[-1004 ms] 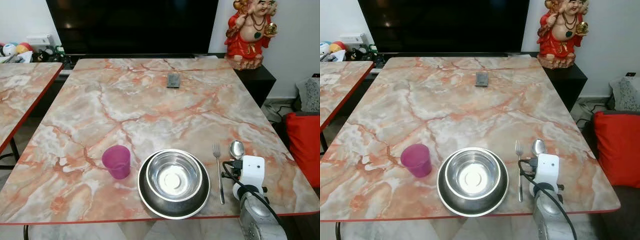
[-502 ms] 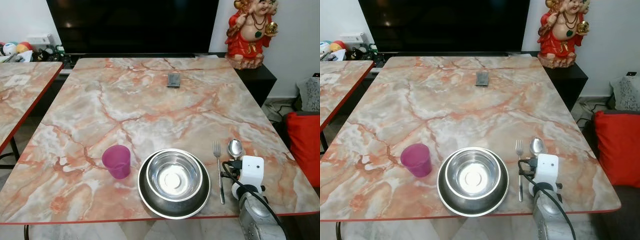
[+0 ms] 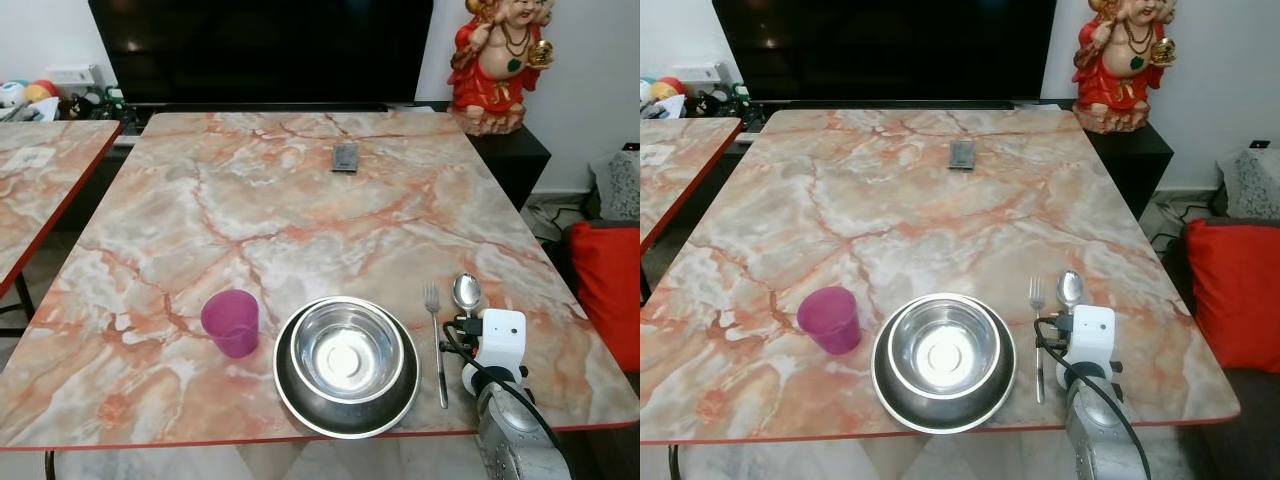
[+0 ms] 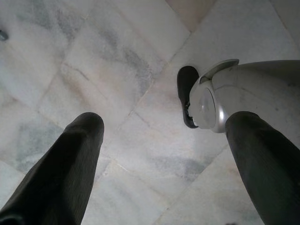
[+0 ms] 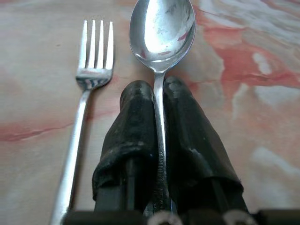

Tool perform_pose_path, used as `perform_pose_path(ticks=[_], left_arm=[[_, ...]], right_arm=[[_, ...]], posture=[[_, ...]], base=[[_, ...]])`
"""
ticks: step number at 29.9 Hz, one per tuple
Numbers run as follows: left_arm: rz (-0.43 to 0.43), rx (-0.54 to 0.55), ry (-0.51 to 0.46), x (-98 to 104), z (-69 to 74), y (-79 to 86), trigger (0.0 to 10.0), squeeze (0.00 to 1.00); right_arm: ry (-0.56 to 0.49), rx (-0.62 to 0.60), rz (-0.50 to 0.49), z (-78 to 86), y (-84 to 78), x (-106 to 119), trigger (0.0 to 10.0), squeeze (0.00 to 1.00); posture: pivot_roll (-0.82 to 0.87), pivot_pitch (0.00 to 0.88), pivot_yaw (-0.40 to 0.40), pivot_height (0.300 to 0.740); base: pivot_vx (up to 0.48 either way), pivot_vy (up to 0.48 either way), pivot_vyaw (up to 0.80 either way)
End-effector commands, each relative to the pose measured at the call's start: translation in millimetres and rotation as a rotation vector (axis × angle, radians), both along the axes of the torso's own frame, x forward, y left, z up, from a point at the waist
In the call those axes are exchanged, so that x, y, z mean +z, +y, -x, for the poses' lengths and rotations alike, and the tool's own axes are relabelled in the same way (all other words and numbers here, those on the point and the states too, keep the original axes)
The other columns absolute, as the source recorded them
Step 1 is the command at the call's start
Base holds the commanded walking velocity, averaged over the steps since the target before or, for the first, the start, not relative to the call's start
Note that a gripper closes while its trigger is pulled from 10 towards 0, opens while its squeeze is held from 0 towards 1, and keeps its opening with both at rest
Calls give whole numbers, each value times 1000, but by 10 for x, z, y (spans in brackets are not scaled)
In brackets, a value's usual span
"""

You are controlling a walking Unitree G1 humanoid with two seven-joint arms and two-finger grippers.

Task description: Setting the table

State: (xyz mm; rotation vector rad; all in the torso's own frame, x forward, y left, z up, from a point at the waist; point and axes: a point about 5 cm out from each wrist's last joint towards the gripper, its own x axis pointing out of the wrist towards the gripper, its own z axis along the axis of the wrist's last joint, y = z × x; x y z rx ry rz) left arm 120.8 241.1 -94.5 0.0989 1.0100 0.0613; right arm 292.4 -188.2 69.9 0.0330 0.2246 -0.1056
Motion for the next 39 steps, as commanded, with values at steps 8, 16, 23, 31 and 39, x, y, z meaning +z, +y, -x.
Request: perform_pose_path(ticks=[8, 16, 23, 31, 39], left_arm=[[7, 1, 25, -45, 64, -85, 10000, 0], [17, -9, 17, -60, -11, -240, 10000, 0], [15, -8, 16, -56, -21, -234, 10000, 0], [0, 6, 18, -24, -11, -74, 10000, 0], [-2, 7, 17, -22, 45, -21, 10000, 0]], right_arm=[[1, 7, -6, 3, -2, -28, 10000, 0], [4, 17, -12, 12, 18, -48, 10000, 349], [5, 21, -12, 9, 24, -49, 10000, 439], [8, 24, -9, 8, 30, -55, 10000, 431], [13, 24, -4, 11, 25, -57, 10000, 447]], posture=[[-16, 121, -15, 740], [-14, 122, -15, 740], [-14, 121, -15, 740], [-13, 120, -15, 740], [-14, 120, -15, 740]], base=[[0, 0, 0], [0, 0, 0], [0, 0, 0], [0, 0, 0], [0, 0, 0]])
